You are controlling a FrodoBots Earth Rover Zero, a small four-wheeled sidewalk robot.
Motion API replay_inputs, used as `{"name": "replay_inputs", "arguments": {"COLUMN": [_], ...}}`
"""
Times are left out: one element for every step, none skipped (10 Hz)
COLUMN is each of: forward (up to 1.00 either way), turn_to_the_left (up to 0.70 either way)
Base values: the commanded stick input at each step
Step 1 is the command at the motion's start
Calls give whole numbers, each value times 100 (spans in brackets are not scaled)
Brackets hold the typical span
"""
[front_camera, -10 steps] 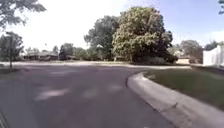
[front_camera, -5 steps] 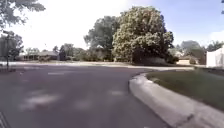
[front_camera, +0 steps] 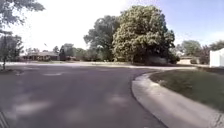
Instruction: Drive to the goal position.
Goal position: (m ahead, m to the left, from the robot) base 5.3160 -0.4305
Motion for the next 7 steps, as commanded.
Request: {"name": "replay_inputs", "arguments": {"forward": [70, 70, 70, 70, 70, 70, 70], "turn_to_the_left": [0, 0, 0, 0, 0, 0, 0]}}
